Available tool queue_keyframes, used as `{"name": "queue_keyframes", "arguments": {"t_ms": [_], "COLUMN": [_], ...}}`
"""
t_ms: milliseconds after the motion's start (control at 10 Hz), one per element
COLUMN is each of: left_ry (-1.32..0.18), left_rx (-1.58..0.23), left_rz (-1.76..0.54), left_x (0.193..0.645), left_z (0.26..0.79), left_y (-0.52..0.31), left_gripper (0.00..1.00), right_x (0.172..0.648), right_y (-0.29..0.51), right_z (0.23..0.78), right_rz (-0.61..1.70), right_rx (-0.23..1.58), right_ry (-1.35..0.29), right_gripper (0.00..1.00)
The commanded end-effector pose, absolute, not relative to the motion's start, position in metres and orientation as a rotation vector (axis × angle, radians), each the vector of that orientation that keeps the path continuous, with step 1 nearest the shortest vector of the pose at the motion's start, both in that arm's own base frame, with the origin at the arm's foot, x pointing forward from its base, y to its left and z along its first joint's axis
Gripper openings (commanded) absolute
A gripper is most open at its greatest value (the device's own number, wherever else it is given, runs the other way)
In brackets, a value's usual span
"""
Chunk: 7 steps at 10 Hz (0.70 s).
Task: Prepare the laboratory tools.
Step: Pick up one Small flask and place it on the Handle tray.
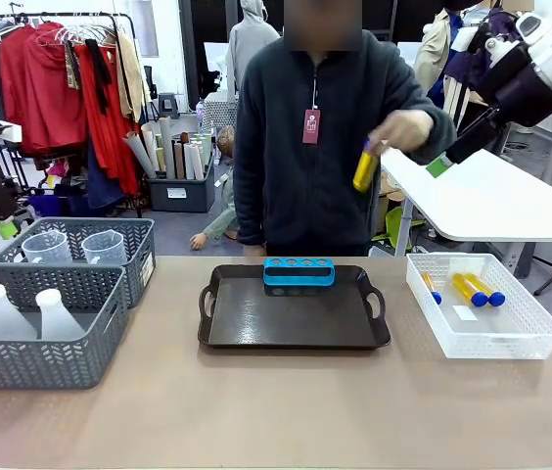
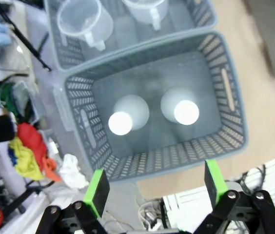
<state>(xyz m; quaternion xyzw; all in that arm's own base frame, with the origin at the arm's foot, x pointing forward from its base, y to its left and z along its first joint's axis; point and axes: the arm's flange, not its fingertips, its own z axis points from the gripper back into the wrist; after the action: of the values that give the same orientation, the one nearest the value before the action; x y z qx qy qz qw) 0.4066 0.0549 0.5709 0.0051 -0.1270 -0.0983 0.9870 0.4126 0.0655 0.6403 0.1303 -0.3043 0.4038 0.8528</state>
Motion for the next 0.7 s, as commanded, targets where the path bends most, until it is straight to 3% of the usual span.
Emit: {"name": "queue_keyframes", "arguments": {"t_ms": [0, 600], "left_ry": [-0.248, -0.137], "left_rx": [0.032, 0.051], "left_rz": [-0.086, 0.047], "left_x": [0.416, 0.45], "left_z": [0.565, 0.483], "left_y": [0.065, 0.099], "left_gripper": [1.0, 1.0], "right_x": [0.412, 0.412], "right_y": [0.065, 0.065], "right_z": [0.641, 0.641], "right_rz": [0.851, 0.851], "right_rx": [0.277, 0.277], "right_ry": [-0.644, -0.644], "right_gripper": [1.0, 1.0]}}
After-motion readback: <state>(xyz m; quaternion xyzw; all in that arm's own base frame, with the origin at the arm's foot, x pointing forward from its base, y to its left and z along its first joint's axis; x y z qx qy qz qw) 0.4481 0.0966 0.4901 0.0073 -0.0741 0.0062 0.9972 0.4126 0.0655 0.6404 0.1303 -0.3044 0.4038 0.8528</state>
